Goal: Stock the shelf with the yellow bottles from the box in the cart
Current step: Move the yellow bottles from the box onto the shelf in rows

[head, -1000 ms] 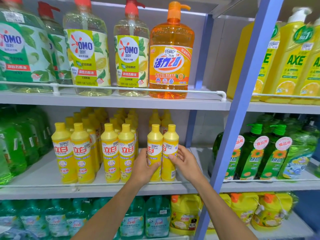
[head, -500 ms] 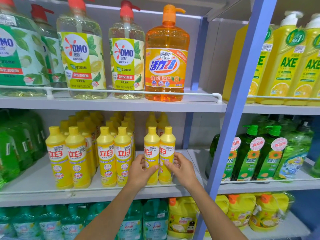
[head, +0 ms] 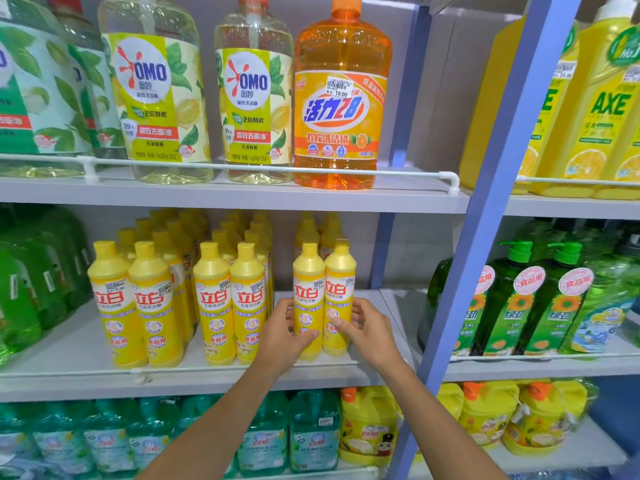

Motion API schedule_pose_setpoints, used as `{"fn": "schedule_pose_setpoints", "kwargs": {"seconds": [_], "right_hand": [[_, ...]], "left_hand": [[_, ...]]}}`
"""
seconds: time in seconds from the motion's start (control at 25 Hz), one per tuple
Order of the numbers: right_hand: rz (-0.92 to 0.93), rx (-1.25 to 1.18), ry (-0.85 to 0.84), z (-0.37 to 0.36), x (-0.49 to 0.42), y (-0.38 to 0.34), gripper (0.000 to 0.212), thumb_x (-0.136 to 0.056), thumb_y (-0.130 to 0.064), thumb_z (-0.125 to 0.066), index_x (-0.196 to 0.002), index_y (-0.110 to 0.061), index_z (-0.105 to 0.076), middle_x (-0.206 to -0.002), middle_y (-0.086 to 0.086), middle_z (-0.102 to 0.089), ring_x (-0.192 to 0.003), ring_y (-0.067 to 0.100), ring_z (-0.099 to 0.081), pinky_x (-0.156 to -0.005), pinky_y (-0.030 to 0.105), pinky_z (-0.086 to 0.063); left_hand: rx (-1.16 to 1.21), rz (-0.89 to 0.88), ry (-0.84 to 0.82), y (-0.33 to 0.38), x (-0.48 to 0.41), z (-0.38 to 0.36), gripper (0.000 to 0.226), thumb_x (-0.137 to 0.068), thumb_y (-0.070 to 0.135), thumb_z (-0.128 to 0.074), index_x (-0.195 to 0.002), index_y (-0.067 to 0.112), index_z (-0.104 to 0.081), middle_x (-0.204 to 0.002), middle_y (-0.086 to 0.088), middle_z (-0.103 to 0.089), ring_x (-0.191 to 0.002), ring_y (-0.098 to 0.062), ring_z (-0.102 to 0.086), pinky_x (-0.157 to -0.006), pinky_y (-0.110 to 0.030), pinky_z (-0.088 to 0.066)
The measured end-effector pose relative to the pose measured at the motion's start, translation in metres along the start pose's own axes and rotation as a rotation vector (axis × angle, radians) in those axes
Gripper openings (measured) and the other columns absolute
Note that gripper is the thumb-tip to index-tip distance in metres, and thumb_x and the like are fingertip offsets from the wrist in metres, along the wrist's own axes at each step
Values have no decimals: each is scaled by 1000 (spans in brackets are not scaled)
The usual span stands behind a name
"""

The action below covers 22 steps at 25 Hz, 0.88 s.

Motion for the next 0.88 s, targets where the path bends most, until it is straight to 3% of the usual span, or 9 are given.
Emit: {"fn": "schedule_pose_setpoints", "kwargs": {"seconds": [0.08, 0.2, 0.28, 0.4, 0.48, 0.64, 0.88], "right_hand": [[14, -26, -91, 0, -9, -2, 44, -89, -13, -77, -129, -13, -61, -118, -5, -73, -104, -1, -70, -94, 26, -58], [31, 26, -148, -5, -10, -3, 43, -94, -15, -72, -134, -18, -59, -122, -9, -71, -108, -4, -68, -87, 12, -53], [34, 62, -91, -9, -5, 2, 42, -91, -25, -76, -129, -28, -60, -117, -16, -72, -106, -7, -67, -85, 8, -50], [20, 180, 49, -12, -6, 11, 46, -83, -41, -82, -122, -28, -61, -109, -15, -71, -100, -3, -67, -81, 12, -51], [2, 200, 48, -12, -12, 14, 47, -84, -37, -81, -123, -21, -62, -107, -13, -71, -95, -6, -66, -78, 7, -49], [1, 174, -10, -12, -19, 14, 48, -88, -23, -79, -131, -12, -61, -107, -13, -69, -91, -25, -60, -75, -3, -43], [-37, 168, 84, -13, -20, 21, 46, -82, -35, -84, -121, -20, -65, -98, -19, -70, -89, -14, -65, -77, 6, -51]], "left_hand": [[-22, -6, 40, 3, -4, -1, 55, -76, 15, -87, -120, 24, -54, -107, 7, -70, -98, -9, -69, -76, -18, -56], [-49, 32, 110, -5, -9, -1, 52, -74, 23, -89, -114, 20, -57, -105, 0, -72, -93, -14, -70, -81, -34, -61], [-64, 51, 169, -10, -8, -1, 53, -71, 29, -91, -112, 18, -59, -102, 0, -73, -89, -15, -70, -80, -39, -62], [-42, 60, 191, -13, -5, -2, 50, -70, 26, -91, -109, 19, -60, -101, 3, -72, -89, -10, -70, -76, -30, -60], [-24, 57, 174, -16, -3, -2, 44, -75, 20, -88, -108, 23, -59, -100, 5, -71, -91, -7, -68, -73, -22, -57], [-119, -4, 232, -13, -2, 1, 39, -76, 26, -87, -106, 20, -62, -96, 3, -71, -87, -13, -68, -75, -35, -60], [-204, -26, 305, -15, -16, -1, 41, -79, 30, -83, -111, 15, -62, -102, -3, -71, -91, -21, -67, -80, -43, -59]]}}
Point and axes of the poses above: each hand's wrist, its own x-axis away from the middle knuckle, its own z-axis out of the back of the hand, y = z × x, the point moved 8 cm from there along -x, towards the middle knuckle
